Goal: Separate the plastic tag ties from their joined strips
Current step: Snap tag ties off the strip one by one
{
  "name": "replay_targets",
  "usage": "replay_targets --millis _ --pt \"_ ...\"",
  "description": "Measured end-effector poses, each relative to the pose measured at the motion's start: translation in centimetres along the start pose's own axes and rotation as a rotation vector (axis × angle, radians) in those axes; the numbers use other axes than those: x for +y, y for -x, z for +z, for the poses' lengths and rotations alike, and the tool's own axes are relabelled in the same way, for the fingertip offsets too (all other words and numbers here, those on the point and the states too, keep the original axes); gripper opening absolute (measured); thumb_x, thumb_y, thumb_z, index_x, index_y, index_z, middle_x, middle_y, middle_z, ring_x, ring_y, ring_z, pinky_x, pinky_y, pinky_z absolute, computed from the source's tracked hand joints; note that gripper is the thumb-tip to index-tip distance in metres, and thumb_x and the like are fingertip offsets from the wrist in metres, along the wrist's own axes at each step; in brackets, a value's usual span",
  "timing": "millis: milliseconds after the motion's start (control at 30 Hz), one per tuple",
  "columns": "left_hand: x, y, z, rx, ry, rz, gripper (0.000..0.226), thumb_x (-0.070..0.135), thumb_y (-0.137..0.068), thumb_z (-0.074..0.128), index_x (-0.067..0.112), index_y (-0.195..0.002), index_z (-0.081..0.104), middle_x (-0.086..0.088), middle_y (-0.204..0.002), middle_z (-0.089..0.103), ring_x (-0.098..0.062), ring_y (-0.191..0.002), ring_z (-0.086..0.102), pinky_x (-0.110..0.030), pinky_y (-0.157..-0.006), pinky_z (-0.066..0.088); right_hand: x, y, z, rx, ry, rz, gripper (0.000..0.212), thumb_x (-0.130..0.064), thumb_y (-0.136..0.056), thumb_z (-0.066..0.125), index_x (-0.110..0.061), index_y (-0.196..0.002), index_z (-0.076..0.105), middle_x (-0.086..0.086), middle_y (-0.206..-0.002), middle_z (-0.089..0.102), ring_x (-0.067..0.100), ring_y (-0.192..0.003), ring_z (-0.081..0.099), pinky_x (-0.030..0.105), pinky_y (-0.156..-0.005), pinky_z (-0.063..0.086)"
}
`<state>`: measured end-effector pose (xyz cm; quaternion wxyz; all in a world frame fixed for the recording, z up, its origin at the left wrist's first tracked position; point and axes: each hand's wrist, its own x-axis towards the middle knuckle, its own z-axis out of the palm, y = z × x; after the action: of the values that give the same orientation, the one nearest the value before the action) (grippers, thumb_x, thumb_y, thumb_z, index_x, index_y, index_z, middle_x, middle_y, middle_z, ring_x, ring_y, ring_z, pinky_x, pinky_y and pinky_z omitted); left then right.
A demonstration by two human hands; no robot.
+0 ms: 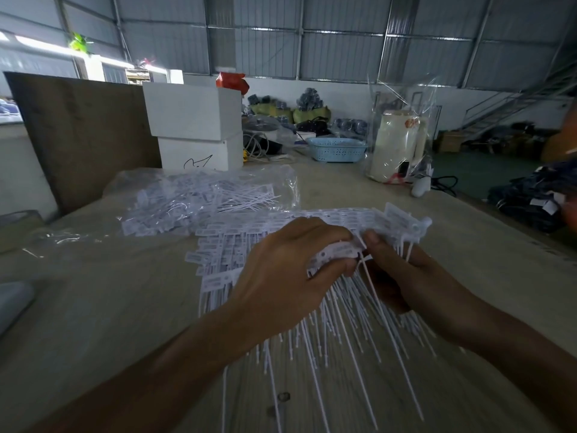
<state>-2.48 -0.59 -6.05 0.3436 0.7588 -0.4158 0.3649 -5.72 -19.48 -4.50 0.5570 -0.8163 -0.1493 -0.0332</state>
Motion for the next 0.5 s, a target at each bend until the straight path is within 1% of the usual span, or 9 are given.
replay_targets --millis 33,100,167,233,333,400,433,500 --pt "0.0 0.0 0.0 -0.008 0.001 -0.007 0.009 0.018 -0.087 0.077 0.018 -0.095 0.074 0.006 -0.092 0.069 -0.014 -0.087 0.064 -0.039 -0.071 0.052 -0.1 0.1 0.1 -0.014 -0.008 -0.008 0.062 -0.059 -0.087 0.042 -0.002 -0.064 0.042 0.000 -0.050 0.030 0.008 -0.041 0.025 0.018 -0.042 0.026" --pt "0.0 0.0 -0.1 -0.014 -0.003 -0.012 0.005 0.018 -0.087 0.076 0.019 -0.091 0.074 0.006 -0.088 0.068 -0.015 -0.084 0.063 -0.039 -0.069 0.051 -0.4 0.2 0.4 -0.030 -0.015 -0.033 0.048 -0.055 -0.088 0.043 -0.019 -0.057 0.048 -0.005 -0.048 0.032 0.003 -0.039 0.027 0.013 -0.042 0.028" --pt "-0.1 0.1 0.1 -0.017 -0.003 -0.023 0.008 0.020 -0.087 0.076 0.017 -0.095 0.074 0.005 -0.088 0.068 -0.016 -0.084 0.064 -0.039 -0.068 0.051 -0.5 0.2 0.4 -0.052 -0.015 -0.052 0.043 -0.050 -0.090 0.045 -0.032 -0.052 0.054 -0.010 -0.047 0.034 0.001 -0.038 0.030 0.011 -0.043 0.029" --pt "-0.1 0.2 0.2 -0.015 0.006 -0.033 0.017 0.022 -0.086 0.077 0.014 -0.102 0.074 0.002 -0.091 0.069 -0.018 -0.086 0.065 -0.041 -0.069 0.053 -0.4 0.3 0.5 -0.056 0.000 -0.061 0.041 -0.048 -0.090 0.047 -0.038 -0.052 0.057 -0.012 -0.047 0.035 0.000 -0.040 0.031 0.012 -0.044 0.030" --pt "-0.2 0.2 0.3 0.010 -0.003 -0.023 0.021 0.024 -0.087 0.075 0.013 -0.104 0.073 0.002 -0.092 0.069 -0.017 -0.084 0.065 -0.040 -0.067 0.053 -0.2 0.2 0.5 0.010 -0.044 -0.040 0.039 -0.051 -0.086 0.051 -0.030 -0.054 0.055 -0.008 -0.049 0.035 0.003 -0.040 0.030 0.013 -0.043 0.029" --pt "-0.2 0.1 0.3 0.031 -0.021 -0.022 0.022 0.026 -0.087 0.074 0.014 -0.105 0.072 0.003 -0.093 0.069 -0.015 -0.084 0.065 -0.038 -0.068 0.053 0.0 -0.1 0.1 0.098 -0.038 -0.039 0.038 -0.054 -0.085 0.049 -0.027 -0.059 0.058 -0.006 -0.050 0.039 0.004 -0.040 0.032 0.015 -0.042 0.029" --pt "-0.2 0.1 0.3 0.037 -0.030 -0.027 0.023 0.026 -0.087 0.074 0.014 -0.107 0.072 0.004 -0.095 0.070 -0.015 -0.086 0.065 -0.038 -0.069 0.054 0.2 -0.2 -0.2 0.141 -0.065 -0.041 0.037 -0.052 -0.087 0.048 -0.027 -0.063 0.062 -0.005 -0.052 0.039 0.005 -0.041 0.031 0.017 -0.041 0.029" --pt "-0.3 0.1 0.3 0.042 -0.038 -0.037 0.025 0.027 -0.088 0.073 0.013 -0.108 0.072 0.003 -0.098 0.071 -0.015 -0.089 0.066 -0.039 -0.072 0.055 0.4 -0.5 -0.9 0.202 -0.175 -0.034 0.036 -0.039 -0.098 0.045 -0.020 -0.073 0.063 -0.003 -0.054 0.037 0.009 -0.043 0.027 0.019 -0.040 0.026"
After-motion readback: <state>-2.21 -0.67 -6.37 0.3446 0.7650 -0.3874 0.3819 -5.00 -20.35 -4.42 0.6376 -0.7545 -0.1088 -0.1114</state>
